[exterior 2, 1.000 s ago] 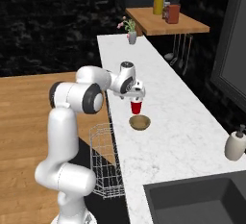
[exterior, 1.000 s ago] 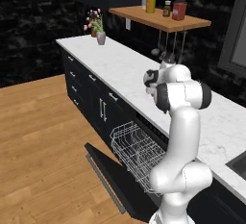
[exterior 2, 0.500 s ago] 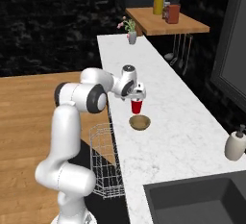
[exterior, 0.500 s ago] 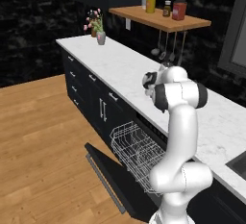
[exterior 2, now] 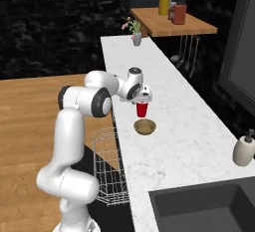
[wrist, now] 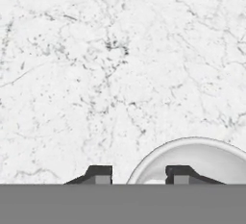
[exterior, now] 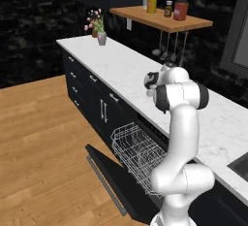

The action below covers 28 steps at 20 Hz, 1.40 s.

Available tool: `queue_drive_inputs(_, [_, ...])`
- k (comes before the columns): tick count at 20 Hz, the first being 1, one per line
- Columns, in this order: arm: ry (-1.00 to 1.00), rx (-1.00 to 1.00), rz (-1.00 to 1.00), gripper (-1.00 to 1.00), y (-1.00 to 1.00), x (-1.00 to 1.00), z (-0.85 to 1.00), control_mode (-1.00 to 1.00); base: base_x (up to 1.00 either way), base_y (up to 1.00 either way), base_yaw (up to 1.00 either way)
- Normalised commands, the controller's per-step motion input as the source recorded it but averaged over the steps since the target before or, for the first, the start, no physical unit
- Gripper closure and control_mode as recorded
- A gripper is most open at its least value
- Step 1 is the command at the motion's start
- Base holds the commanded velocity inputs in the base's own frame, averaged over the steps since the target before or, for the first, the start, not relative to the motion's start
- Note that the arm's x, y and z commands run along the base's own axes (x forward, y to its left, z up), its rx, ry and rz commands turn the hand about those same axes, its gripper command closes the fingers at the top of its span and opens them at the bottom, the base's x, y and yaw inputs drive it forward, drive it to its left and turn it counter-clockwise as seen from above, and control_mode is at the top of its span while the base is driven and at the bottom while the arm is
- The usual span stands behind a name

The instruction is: Pick up the cup and bowl from the counter, place them in the dishwasher, and close the dishwasher door.

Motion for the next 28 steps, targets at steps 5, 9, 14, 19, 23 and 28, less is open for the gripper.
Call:
queue_drive_inputs(5, [0.01,0.00,0.01,1.00,0.26,-0.21,0.00,-1.00,0.00,0.00,0.00])
queue_drive_inputs(9, [-0.09,0.00,0.00,1.00,0.61,-0.65,0.25,-1.00,0.00,0.00,0.00])
queue_drive_inputs(14, [-0.02,0.01,0.00,1.00,0.44,-1.00,0.40,-1.00,0.00,0.00,0.00])
queue_drive_inputs(19, [0.00,0.06,0.00,1.00,0.48,-1.00,0.04,-1.00,0.00,0.00,0.00])
queue_drive_inputs(23, [0.04,0.04,0.00,1.00,0.52,-1.00,0.00,-1.00,0.00,0.00,0.00])
queue_drive_inputs(28, [0.04,0.03,0.00,1.00,0.52,-1.00,-0.01,-1.00,0.00,0.00,0.00])
